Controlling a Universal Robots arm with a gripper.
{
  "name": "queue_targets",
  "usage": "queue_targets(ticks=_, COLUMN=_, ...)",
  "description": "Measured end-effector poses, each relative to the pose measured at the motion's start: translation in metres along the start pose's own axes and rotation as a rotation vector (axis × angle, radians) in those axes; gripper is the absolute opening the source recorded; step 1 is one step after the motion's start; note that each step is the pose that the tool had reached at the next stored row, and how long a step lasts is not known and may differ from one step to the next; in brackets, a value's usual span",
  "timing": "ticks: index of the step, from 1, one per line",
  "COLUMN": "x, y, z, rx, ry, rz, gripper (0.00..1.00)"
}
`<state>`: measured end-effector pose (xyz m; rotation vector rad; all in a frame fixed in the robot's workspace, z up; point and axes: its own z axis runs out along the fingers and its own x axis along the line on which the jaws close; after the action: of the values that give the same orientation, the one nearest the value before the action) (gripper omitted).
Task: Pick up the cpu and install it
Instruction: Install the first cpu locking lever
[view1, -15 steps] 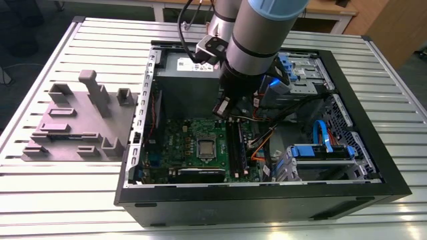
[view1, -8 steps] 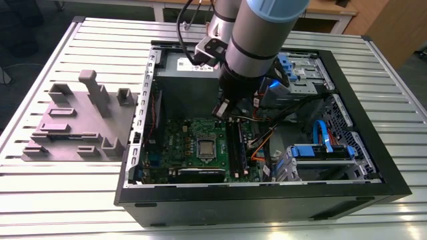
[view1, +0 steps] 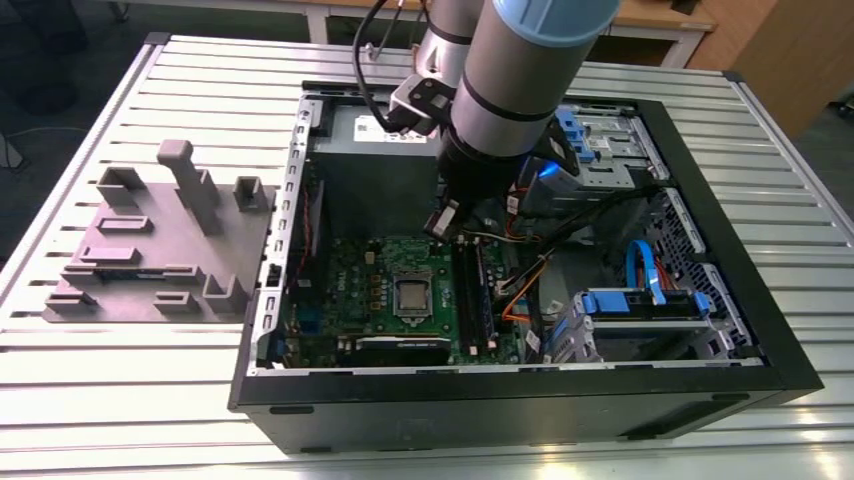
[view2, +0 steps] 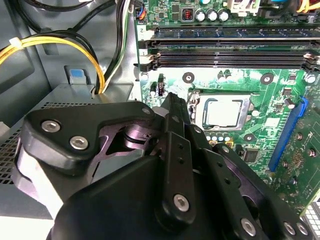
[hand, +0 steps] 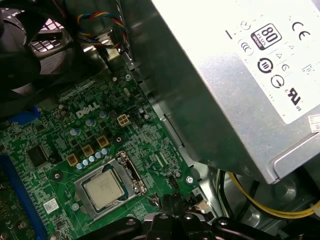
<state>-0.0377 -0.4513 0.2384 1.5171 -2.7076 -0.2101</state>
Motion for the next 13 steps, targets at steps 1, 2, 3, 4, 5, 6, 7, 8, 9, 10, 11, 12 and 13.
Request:
queue_targets(ticks=1, x=0.0003, y=-0.0002, z=0.0, rx=0.0, ry=0.0, rz=0.0, gripper=0.1)
queue_targets(ticks=2, x=0.0005, y=-0.0003, z=0.0, rx=0.0, ry=0.0, rz=0.0, gripper=0.1)
queue_targets(ticks=3, x=0.0008, y=-0.0005, z=-0.0001, rx=0.0, ry=-0.0001, rz=0.0, gripper=0.1)
queue_targets(ticks=4, x=0.0011, y=-0.0007, z=-0.0001, rx=0.0, ry=-0.0001, rz=0.0, gripper=0.1)
queue_targets(ticks=5, x=0.0015, y=-0.0009, z=-0.0002, rx=0.0, ry=0.0, rz=0.0, gripper=0.1)
queue_targets(ticks=6, x=0.0019, y=-0.0011, z=-0.0002, rx=0.0, ry=0.0, rz=0.0, gripper=0.1)
queue_targets(ticks=7, x=0.0022, y=-0.0013, z=-0.0002, rx=0.0, ry=-0.0001, rz=0.0, gripper=0.1)
queue_targets(ticks=8, x=0.0023, y=-0.0014, z=-0.0003, rx=0.0, ry=-0.0001, rz=0.0, gripper=0.1)
queue_targets(ticks=9, x=0.0024, y=-0.0015, z=-0.0003, rx=0.0, ry=-0.0001, rz=0.0, gripper=0.1)
queue_targets(ticks=10, x=0.0024, y=-0.0015, z=-0.0003, rx=0.0, ry=-0.0001, rz=0.0, gripper=0.1)
queue_targets(ticks=11, x=0.0026, y=-0.0016, z=-0.0003, rx=0.0001, ry=0.0, rz=0.0, gripper=0.1)
queue_targets(ticks=12, x=0.0027, y=-0.0016, z=-0.0003, rx=0.0, ry=-0.0001, rz=0.0, gripper=0.1)
queue_targets(ticks=13, x=0.0028, y=-0.0016, z=-0.0003, rx=0.0, ry=0.0, rz=-0.001, gripper=0.1)
